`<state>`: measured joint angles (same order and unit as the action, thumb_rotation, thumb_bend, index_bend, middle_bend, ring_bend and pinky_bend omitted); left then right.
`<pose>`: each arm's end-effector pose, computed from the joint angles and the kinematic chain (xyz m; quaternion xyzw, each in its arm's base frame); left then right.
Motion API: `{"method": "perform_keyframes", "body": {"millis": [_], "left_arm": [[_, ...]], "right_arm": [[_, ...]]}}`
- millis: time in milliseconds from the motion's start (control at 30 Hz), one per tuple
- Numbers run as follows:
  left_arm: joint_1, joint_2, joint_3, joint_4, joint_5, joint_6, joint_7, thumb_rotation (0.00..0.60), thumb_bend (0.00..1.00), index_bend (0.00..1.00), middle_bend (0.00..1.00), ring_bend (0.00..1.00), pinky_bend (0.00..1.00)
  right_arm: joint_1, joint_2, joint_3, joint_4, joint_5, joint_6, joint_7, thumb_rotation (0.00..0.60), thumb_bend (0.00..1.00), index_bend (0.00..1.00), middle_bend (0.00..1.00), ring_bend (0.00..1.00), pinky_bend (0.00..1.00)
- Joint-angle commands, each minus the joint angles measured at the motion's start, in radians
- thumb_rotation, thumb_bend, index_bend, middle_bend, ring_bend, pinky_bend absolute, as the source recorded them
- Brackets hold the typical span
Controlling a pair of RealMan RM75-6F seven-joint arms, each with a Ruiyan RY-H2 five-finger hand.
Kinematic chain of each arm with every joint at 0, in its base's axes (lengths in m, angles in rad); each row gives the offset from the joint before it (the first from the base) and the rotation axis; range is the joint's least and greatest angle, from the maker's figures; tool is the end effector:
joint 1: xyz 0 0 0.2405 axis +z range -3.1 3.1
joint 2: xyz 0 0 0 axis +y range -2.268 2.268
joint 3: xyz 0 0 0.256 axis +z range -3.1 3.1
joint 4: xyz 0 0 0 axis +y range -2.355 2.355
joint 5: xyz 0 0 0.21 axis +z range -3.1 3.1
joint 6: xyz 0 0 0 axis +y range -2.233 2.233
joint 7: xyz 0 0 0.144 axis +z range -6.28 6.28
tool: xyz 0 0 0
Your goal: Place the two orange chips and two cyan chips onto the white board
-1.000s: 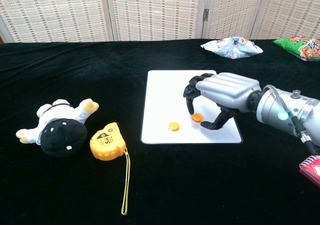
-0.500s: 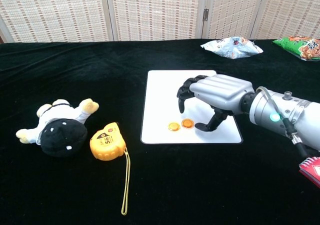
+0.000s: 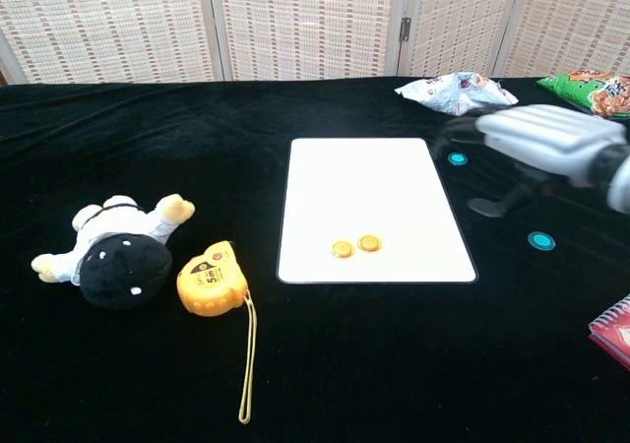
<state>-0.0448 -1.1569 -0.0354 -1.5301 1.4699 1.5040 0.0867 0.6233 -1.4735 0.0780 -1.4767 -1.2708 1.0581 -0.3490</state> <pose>-0.3346 0.1658 0.1573 -0.5985 -0.3655 -0.3338 0.6299 -0.1967 -0.3151 0.0070 0.7612 -0.3223 0.3406 0.4480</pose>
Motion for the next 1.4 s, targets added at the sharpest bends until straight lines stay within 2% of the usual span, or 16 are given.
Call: {"method": "perform_keyframes", "body": {"millis": [33, 167, 367, 867, 1167, 1400], "left_arm": [[-0.001, 0.0, 0.0, -0.003, 0.002, 0.002, 0.001, 0.6, 0.17, 0.0, 0.05, 0.07, 0.0], [-0.004, 0.003, 0.0, -0.012, 0.006, 0.0, 0.008, 0.6, 0.17, 0.0, 0.05, 0.07, 0.0], [-0.01, 0.005, 0.001, -0.03, 0.02, 0.001, 0.02, 0.6, 0.17, 0.0, 0.05, 0.07, 0.0], [-0.003, 0.015, 0.004, -0.047, 0.016, 0.008, 0.033, 0.6, 0.17, 0.0, 0.05, 0.07, 0.0], [-0.003, 0.015, 0.004, -0.045, 0.014, 0.005, 0.036, 0.6, 0.17, 0.0, 0.05, 0.07, 0.0], [0.001, 0.016, 0.006, -0.043, 0.011, 0.008, 0.032, 0.6, 0.17, 0.0, 0.05, 0.07, 0.0]], "right_arm": [[-0.047, 0.032, -0.038, 0.006, -0.004, 0.015, 0.038, 0.6, 0.3, 0.3, 0.11, 0.03, 0.0], [-0.086, 0.031, -0.069, 0.066, 0.002, 0.005, 0.084, 0.6, 0.3, 0.31, 0.11, 0.02, 0.0], [-0.106, -0.002, -0.077, 0.141, -0.002, -0.017, 0.127, 0.6, 0.3, 0.32, 0.11, 0.02, 0.0], [-0.104, -0.06, -0.053, 0.248, -0.016, -0.059, 0.148, 0.6, 0.3, 0.37, 0.13, 0.03, 0.0], [-0.098, -0.077, -0.041, 0.273, -0.015, -0.084, 0.146, 0.6, 0.3, 0.39, 0.13, 0.03, 0.0], [-0.096, -0.079, -0.031, 0.275, -0.012, -0.092, 0.134, 0.6, 0.3, 0.46, 0.16, 0.04, 0.0]]}}
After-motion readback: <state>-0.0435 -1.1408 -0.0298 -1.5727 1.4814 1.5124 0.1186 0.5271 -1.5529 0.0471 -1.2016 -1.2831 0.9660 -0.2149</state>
